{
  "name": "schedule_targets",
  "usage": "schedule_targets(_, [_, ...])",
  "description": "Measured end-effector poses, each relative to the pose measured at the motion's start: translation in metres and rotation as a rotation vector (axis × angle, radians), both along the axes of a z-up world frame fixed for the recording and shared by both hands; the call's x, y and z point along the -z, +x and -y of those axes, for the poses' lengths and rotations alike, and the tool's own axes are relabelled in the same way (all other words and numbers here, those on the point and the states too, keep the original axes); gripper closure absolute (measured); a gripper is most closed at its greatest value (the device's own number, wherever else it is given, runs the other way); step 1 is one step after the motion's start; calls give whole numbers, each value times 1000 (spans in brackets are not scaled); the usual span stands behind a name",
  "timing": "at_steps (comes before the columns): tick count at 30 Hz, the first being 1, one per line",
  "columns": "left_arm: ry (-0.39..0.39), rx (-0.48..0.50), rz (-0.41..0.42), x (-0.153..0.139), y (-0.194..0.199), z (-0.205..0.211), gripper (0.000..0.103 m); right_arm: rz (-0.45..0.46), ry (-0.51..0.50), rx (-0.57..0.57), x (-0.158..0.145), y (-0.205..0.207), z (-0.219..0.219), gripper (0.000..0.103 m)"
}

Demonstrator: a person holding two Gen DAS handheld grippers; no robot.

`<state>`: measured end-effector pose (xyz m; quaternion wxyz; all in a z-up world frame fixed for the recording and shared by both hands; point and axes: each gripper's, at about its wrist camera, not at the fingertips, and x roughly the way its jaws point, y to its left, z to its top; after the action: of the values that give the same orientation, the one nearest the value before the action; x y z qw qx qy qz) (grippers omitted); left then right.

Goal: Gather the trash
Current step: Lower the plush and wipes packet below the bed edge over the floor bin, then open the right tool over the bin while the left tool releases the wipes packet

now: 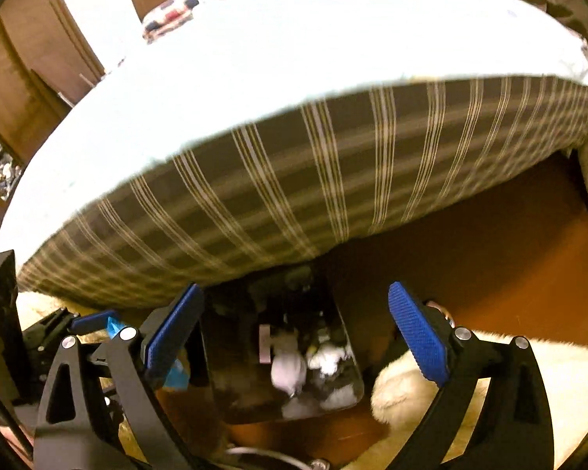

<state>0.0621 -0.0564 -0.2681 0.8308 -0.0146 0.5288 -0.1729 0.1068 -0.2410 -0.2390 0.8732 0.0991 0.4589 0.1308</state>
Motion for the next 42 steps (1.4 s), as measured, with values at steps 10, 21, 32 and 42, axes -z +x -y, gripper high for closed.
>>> schedule_targets(10, [36, 27, 55, -12, 6, 13, 8, 38, -8, -6, -24, 4, 12, 6])
schedule_targets(21, [64, 73, 106, -8, 9, 21, 10, -27, 21, -96, -8, 6, -7, 3])
schedule_targets(32, [85, 104, 75, 4, 16, 28, 8, -111, 63, -230, 5, 9, -25, 3])
schedule_targets(42, [77, 104, 85, 1, 17, 28, 21, -126, 73, -208, 12, 13, -20, 3])
